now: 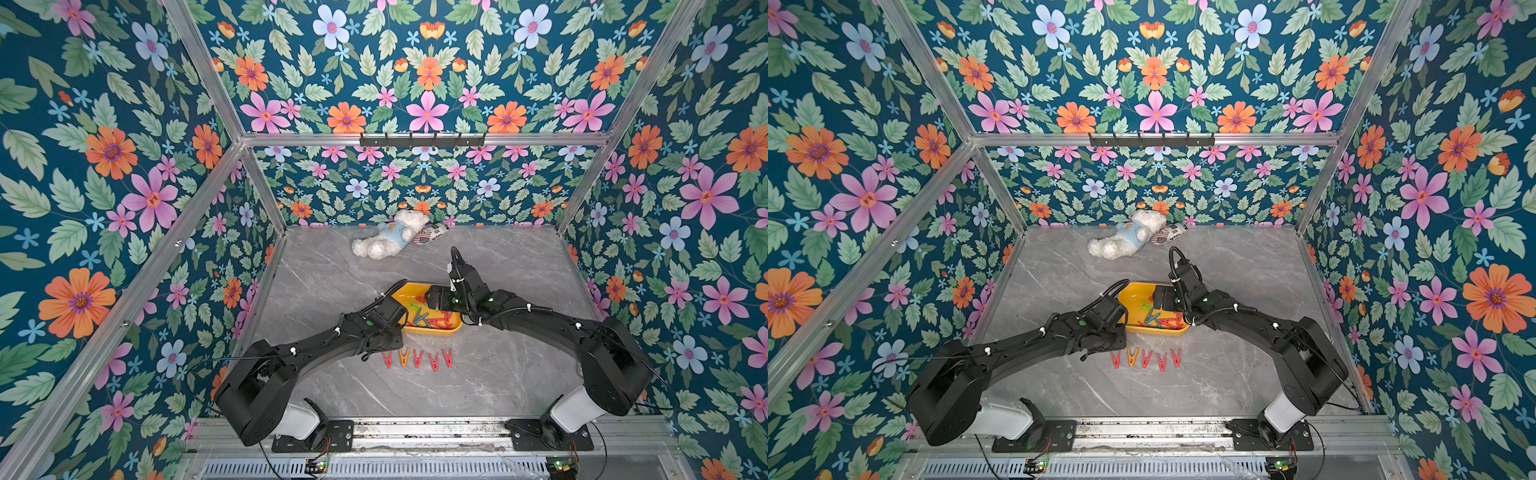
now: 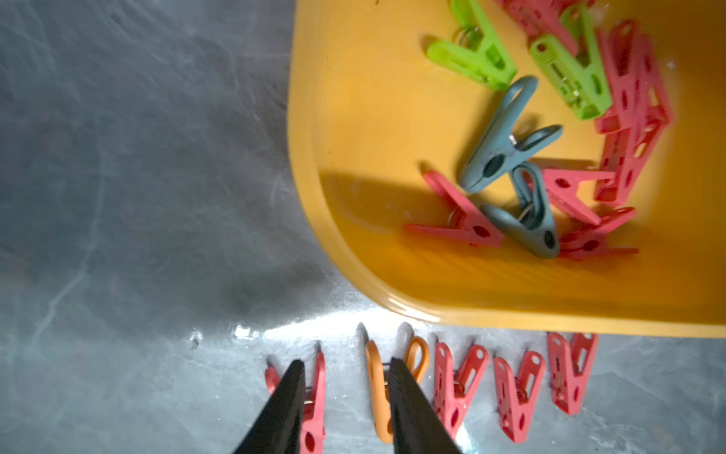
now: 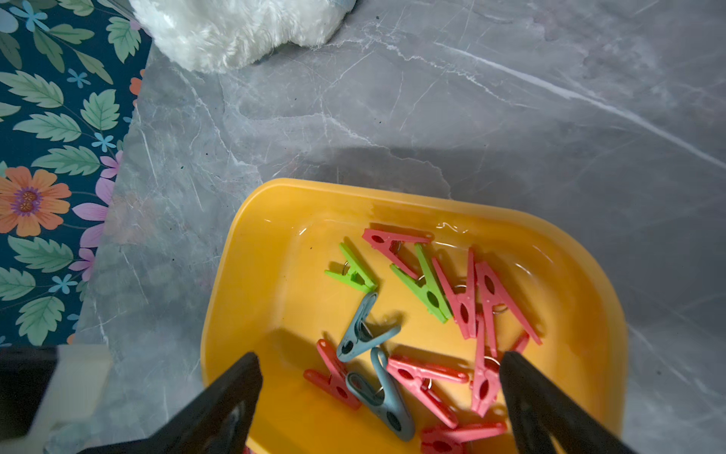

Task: Take the clothespins out of the storage box
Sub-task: Place the clothespin at the center of the board, then pick up the clothespin from the storage box.

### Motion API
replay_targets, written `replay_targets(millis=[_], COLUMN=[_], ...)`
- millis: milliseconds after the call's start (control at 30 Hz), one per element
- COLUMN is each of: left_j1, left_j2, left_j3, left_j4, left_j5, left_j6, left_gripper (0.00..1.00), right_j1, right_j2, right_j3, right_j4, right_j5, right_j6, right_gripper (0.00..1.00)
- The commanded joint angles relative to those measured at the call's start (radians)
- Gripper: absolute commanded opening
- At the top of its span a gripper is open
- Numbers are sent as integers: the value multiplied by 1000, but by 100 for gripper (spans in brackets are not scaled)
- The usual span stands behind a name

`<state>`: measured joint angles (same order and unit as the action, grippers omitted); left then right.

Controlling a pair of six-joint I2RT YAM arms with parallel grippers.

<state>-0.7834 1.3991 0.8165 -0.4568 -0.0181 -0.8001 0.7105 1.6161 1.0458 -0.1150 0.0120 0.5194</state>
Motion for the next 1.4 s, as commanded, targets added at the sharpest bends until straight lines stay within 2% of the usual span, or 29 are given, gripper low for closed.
replay_targets(millis=[0,67,167,267,333,367,500,900,1367], left_j1=[10,21,38,52,60,65,77,95,107], left_j2=[-30,-49,-75,-103,-120,-129,-161,-204,-203], left_j3=[21,34,51,61,64,64,58,23,16], left_j4=[-31,-32,-24,-10,-3,-2,14,41,50], left_j5=[-53,-72,-96,-114,-134,-146,-173,-169,-157], left_j6=[18,20,18,9,-3,-8,-22,-41,-39], left_gripper=[50,58,77,91,99,100,100,100,100], right_j1=[0,1,0,1,1,1,0,1,2], right_j2=[31,83,125,165,200,218,271,394,451], right_j3=[41,67,101,131,153,166,213,324,358], right_j4=[-38,-53,-76,-88,-103,-112,-138,-200,-224], right_j5=[4,-4,-6,-12,-15,-15,-35,-9,8], right_j6=[-52,-68,-87,-114,-131,-140,-170,-244,-292], right_gripper=[82,72,63,46,42,42,27,26,25])
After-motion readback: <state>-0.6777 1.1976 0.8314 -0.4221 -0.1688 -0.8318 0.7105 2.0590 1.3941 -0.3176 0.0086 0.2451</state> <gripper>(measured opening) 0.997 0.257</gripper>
